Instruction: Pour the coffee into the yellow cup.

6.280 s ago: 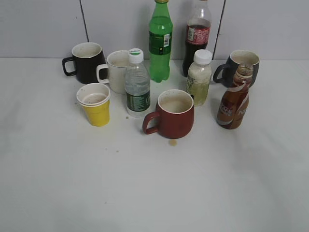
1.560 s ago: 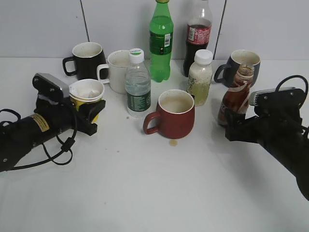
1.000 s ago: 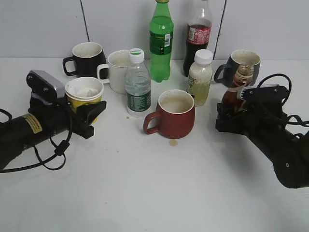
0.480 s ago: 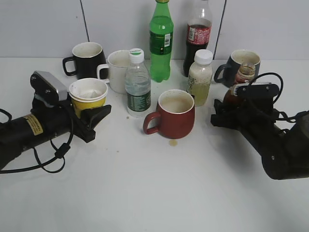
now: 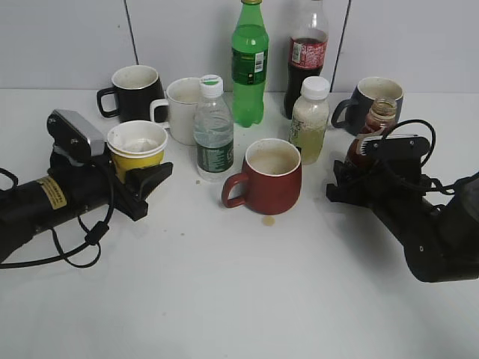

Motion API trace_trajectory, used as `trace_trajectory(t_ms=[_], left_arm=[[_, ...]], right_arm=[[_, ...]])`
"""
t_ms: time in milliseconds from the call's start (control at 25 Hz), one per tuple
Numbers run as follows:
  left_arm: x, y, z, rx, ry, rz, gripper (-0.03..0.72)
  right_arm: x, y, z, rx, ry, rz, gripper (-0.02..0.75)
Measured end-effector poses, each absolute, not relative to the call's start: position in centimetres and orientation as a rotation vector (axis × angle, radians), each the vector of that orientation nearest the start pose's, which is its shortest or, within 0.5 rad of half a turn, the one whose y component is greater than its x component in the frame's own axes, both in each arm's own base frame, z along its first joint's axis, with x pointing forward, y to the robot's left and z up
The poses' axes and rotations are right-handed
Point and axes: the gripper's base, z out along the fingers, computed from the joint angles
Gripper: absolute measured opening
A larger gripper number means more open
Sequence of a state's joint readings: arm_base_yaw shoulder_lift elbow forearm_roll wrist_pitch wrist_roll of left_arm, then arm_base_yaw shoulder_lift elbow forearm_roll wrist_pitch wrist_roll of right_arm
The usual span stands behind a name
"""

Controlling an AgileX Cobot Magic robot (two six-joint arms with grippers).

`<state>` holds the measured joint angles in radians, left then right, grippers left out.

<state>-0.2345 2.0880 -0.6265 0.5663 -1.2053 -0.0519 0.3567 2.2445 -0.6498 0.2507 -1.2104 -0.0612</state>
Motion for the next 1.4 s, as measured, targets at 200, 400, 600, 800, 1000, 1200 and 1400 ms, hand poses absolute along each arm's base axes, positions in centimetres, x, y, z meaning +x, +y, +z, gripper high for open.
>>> trace_trajectory(t_ms=[200, 400, 600, 800, 1000, 1200, 1400], left_arm=[[30.1, -11.9, 9.0, 0.723, 1.646, -0.517, 0.434], [30.0, -12.0, 9.3, 0.740, 1.634, -0.522, 0.434], [29.9, -12.3, 10.8, 0.748, 1.593, -0.554, 0.434], [29.4, -13.5, 11.9, 0.772, 1.551, -0.584, 0.434], [28.5, -15.4, 12.0, 0.812, 1.534, -0.632, 0.434], [27.8, -17.0, 12.2, 0.822, 1.525, -0.690, 0.434], [27.4, -19.1, 12.7, 0.842, 1.489, -0.738, 0.434]], right_arm=[[31.5, 9.5, 5.1, -0.194, 1.857, 0.009, 0.505], [31.2, 9.9, 9.0, -0.337, 1.746, -0.024, 0.505], [30.9, 11.1, 14.5, -0.500, 1.563, 0.012, 0.505], [31.4, 12.6, 17.4, -0.657, 1.502, 0.046, 0.505], [32.5, 14.2, 18.6, -0.827, 1.446, 0.035, 0.505], [33.0, 15.5, 19.3, -1.030, 1.354, 0.014, 0.505], [32.9, 16.3, 19.5, -1.216, 1.240, -0.041, 0.505]])
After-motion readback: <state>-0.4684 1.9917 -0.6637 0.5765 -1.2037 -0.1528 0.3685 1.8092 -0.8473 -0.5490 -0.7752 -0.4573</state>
